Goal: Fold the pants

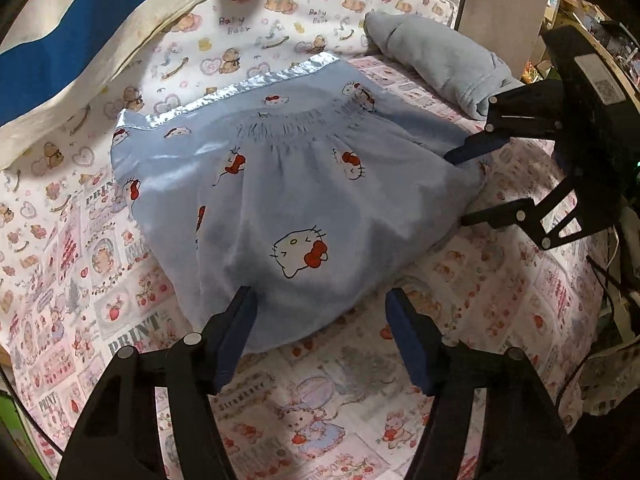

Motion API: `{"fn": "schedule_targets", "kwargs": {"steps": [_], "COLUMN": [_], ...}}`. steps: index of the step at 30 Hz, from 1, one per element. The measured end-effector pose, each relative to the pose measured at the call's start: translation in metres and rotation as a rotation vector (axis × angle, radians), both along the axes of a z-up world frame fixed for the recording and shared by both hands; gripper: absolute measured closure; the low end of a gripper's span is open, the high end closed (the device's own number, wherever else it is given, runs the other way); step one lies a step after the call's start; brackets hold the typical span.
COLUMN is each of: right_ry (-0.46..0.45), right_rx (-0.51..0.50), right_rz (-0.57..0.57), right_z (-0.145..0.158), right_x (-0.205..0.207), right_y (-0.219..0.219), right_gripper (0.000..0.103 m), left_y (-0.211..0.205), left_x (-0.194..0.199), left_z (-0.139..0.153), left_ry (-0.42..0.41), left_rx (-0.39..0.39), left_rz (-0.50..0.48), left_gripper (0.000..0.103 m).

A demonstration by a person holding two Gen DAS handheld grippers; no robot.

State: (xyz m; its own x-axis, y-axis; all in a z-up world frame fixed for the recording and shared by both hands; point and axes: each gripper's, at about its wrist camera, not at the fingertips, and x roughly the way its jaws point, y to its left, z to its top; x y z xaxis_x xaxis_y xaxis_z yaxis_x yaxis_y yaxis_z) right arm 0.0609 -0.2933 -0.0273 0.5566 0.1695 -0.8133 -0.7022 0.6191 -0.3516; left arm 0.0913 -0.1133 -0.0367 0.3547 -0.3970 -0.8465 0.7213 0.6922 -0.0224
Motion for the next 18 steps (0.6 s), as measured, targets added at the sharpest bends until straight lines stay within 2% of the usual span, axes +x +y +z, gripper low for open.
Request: {"fn": "schedule_targets", "kwargs": {"steps": [2,5,7,8,9,10,12,14,18], "right_ry": [0.009,0.014,0.016,0.008,0.000,-0.008,-0.031,-0.043,-0.001], "right_rx": [0.029,0.079,0.091,0.088,0.082,0.074,0.059,0.053,0.103], "right_rz": [-0.004,-0.042,-0.045,-0.043,-0.040,-0.034,-0.024,-0.021,-0.024], "right_z": [0.000,0.000,-0.001,-0.001,-0.002,-0.003,-0.004,-0.005,0.000], "right_x": [0.004,0.013,0.014,0.012,0.010,0.008,0.002,-0.002,-0.008], "right_y": [-0.003,-0.006,-0.006,-0.005,-0.004,-0.002,0.001,0.003,0.000], "right_gripper": [0.061,0.063,0.072,0.079,0.088,0.090,0.096,0.098,0.100], "left_y": [0.000,0.001,0.001,0.002,0.003,0.002,0.004,0.006,0.011], "left_x": [0.006,0.011,0.010,0.009,0.008,0.006,0.004,0.005,-0.010], "left_z": [-0.004,-0.008,-0.009,-0.009,-0.009,-0.009,-0.008,-0.006,0.002], "left_ry": [0.022,0.037,0.028,0.020,0.001,-0.025,-0.038,-0.018,-0.045], "left_rx": [0.009,-0.003,-0.002,-0.005,-0.001,0.007,-0.006,-0.031,-0.027], "left_rz": [0.013,0.032,0.035,0.037,0.040,0.039,0.030,0.045,0.042], "left_gripper": [0.037,0.037,0.037,0.044,0.058,0.065,0.098,0.101,0.102]}}
